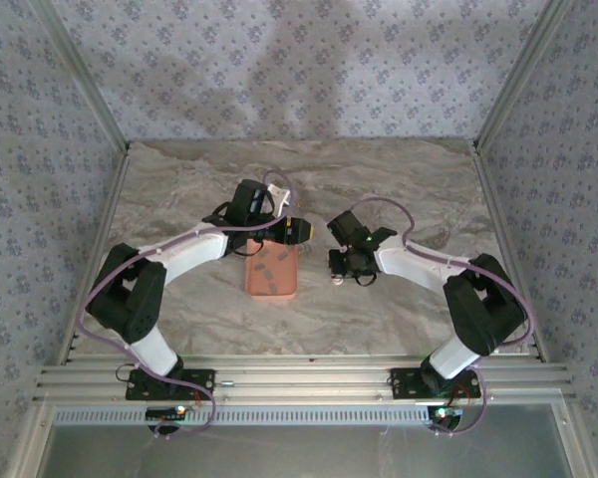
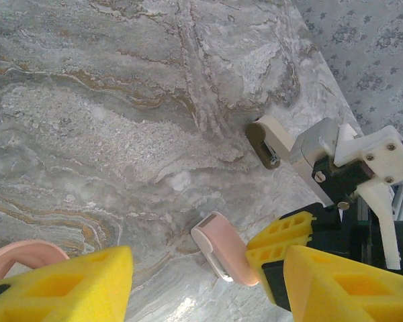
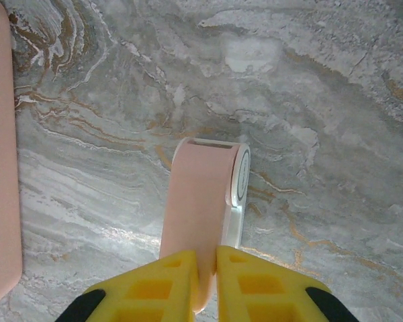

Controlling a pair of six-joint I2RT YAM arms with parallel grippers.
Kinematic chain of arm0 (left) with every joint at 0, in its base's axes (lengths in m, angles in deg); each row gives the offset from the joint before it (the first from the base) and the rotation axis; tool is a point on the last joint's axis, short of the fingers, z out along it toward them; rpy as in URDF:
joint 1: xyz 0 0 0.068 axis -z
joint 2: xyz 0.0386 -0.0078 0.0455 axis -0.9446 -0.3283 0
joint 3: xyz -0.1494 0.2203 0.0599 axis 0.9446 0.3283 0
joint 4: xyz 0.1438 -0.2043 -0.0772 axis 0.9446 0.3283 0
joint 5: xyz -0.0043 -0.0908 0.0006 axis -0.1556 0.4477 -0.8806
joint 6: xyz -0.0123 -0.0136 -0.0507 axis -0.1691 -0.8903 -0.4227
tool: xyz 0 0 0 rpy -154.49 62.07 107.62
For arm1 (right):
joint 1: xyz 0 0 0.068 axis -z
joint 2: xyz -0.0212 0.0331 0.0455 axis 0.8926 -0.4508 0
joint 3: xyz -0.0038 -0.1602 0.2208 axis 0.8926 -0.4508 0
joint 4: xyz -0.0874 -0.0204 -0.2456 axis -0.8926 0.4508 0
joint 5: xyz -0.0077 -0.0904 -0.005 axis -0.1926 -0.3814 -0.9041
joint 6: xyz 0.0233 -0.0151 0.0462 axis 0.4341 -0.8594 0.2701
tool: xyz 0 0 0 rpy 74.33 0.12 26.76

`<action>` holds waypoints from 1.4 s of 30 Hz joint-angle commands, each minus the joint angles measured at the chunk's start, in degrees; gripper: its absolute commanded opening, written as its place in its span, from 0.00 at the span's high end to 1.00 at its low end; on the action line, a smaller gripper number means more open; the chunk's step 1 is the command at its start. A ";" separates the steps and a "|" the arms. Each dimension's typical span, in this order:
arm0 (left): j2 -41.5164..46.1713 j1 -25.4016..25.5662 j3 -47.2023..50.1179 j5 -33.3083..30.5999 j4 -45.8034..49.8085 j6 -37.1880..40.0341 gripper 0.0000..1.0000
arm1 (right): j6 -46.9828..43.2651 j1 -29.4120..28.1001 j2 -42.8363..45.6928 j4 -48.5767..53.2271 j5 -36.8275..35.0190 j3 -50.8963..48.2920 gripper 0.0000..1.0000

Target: Load the staples into the stapler

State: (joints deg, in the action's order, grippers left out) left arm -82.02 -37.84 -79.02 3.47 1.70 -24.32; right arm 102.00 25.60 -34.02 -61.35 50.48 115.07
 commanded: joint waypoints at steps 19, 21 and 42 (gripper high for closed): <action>2.39 -0.48 1.53 -0.46 -1.57 -0.05 0.38 | 5.37 -1.52 -5.67 6.36 -0.46 -8.00 0.92; 2.08 -0.53 1.58 -0.42 -1.66 -0.09 0.39 | 6.34 -1.74 -6.97 6.43 -0.18 -9.28 0.94; 2.06 -0.48 1.24 -0.38 -1.93 -0.31 0.39 | -0.33 -1.87 -1.10 9.52 0.06 3.69 0.76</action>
State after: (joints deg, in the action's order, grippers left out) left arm -81.80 -37.95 -77.99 3.26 0.46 -24.47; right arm 103.50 24.31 -34.43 -56.50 47.75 117.32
